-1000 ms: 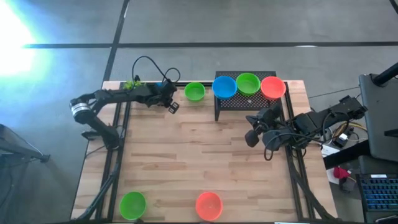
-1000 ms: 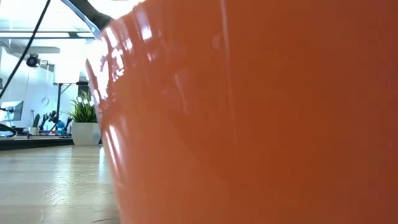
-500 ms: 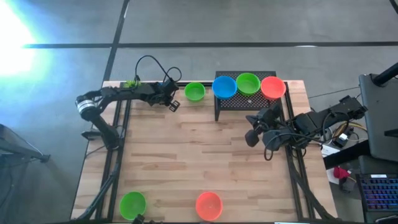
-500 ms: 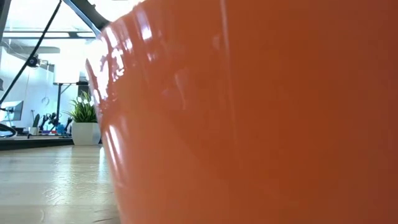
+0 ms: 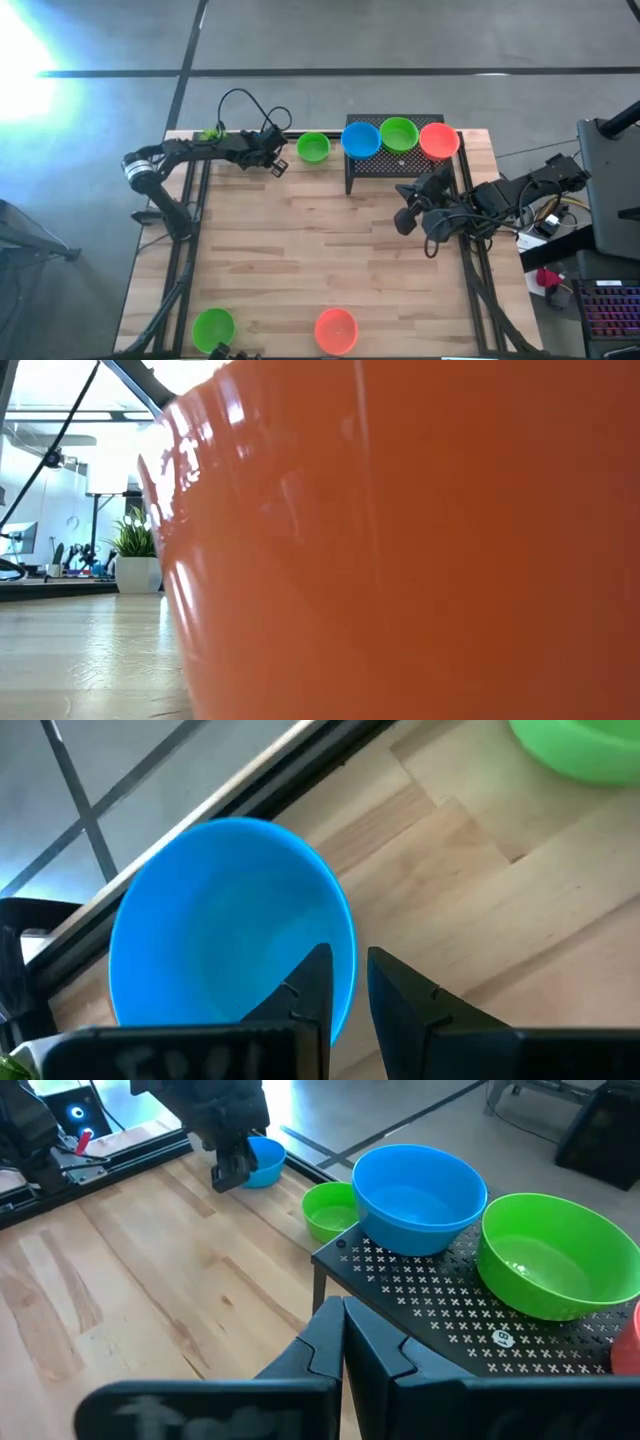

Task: Pick & Place Mini bowls
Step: Stack the blue bowl on the blue bowl on the shelf

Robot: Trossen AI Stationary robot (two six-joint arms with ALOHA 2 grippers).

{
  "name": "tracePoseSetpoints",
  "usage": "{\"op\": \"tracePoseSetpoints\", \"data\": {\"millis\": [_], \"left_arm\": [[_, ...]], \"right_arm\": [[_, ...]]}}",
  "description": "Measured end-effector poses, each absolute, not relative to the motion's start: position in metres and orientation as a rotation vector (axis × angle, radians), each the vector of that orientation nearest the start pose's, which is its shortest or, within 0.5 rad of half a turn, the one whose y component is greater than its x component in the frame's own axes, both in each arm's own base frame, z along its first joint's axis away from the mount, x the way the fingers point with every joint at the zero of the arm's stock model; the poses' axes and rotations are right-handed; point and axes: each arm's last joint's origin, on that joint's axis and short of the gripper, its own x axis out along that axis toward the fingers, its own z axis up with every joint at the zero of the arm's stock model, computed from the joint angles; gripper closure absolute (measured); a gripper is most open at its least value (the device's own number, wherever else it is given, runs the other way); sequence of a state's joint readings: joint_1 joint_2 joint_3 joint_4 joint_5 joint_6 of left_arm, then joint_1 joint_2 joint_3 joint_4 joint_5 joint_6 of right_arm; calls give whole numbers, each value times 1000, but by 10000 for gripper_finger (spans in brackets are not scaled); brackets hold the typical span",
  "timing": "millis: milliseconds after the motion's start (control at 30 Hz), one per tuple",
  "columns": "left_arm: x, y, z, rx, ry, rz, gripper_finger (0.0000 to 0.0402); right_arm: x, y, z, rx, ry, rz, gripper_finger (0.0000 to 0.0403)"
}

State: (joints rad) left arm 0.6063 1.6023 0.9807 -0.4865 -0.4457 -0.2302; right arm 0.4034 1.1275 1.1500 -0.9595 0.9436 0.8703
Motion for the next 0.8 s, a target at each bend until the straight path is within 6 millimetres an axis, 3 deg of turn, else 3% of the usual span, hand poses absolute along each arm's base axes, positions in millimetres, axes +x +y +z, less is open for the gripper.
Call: {"op": "tracePoseSetpoints", "data": {"millis": [800], "left_arm": [[248,188,168,-267,1113,1046,347]], "right_arm": [[194,57,339,215,457,-755,394]]}}
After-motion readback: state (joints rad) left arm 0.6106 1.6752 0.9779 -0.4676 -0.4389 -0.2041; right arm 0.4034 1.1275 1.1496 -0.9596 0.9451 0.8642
